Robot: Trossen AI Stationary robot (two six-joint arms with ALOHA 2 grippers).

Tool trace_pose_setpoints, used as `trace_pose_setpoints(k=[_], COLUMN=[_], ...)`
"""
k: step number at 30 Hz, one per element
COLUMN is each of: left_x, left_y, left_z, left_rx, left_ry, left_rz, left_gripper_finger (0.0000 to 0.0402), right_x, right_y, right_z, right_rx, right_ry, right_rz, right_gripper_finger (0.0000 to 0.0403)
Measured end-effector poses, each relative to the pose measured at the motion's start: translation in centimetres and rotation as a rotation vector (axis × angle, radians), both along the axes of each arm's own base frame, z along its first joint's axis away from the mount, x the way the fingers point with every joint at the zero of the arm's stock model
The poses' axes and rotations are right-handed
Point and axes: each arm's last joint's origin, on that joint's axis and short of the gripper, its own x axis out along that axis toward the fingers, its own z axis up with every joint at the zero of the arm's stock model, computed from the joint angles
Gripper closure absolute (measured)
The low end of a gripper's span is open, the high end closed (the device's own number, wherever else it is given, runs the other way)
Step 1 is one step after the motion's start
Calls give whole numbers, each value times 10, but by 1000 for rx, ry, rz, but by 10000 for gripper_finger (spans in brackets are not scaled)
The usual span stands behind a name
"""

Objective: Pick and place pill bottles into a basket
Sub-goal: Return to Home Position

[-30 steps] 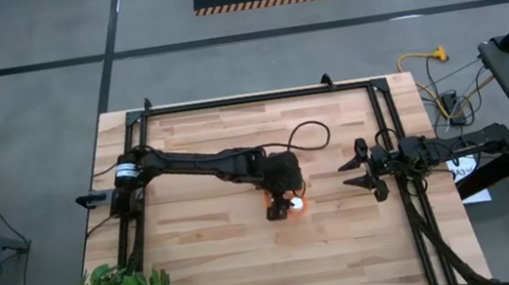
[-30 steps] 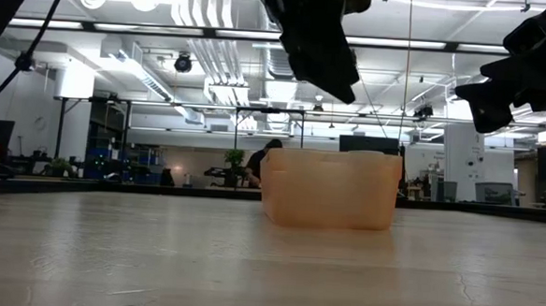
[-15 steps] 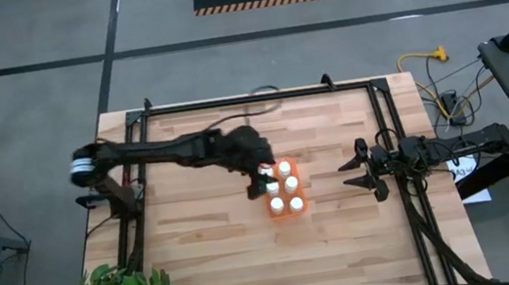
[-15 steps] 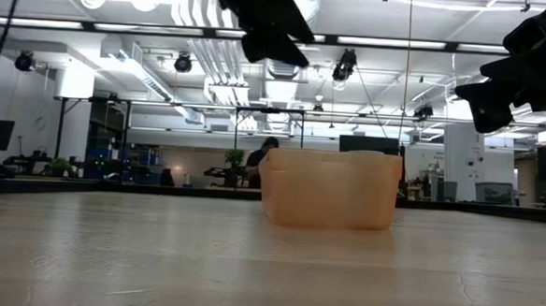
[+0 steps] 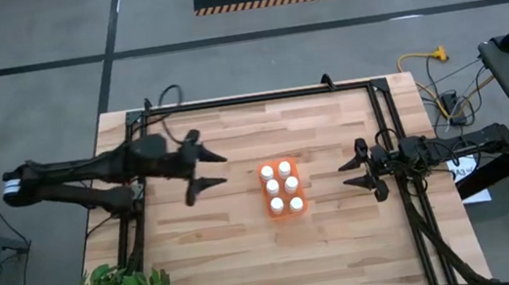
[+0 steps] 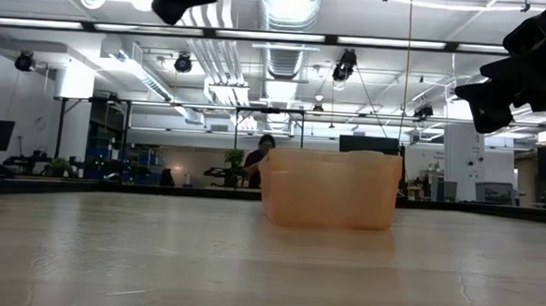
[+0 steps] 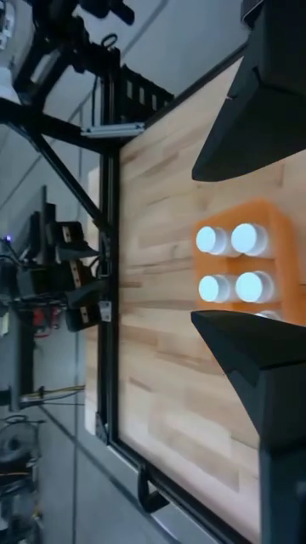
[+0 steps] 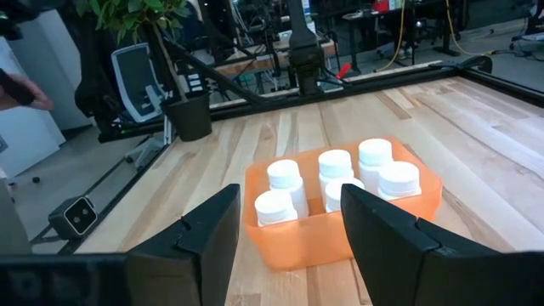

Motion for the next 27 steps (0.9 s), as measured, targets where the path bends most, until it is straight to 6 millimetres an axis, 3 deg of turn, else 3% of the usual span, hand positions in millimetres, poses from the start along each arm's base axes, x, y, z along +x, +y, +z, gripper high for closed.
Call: trace_pose_setpoints(k=[8,19,21,27], left_x=[-38,-80,-85,-119], left_y=[-2,-4,-4,-6], left_z=[-13,-9,-7,-2], left_rx=[-15,-62,-58,23], left_ry=[-49,-233,-323,-808], left_rz=[4,24,31,23], left_gripper_finger=[160,160,160,160], right_x=[0,0,0,0], right_y=[0,0,0,0], right_z=[0,0,0,0], right_rx=[0,0,0,0], right_ry=[0,0,0,0], right_rz=[1,1,1,1], right_gripper_finger=[209,209,209,209])
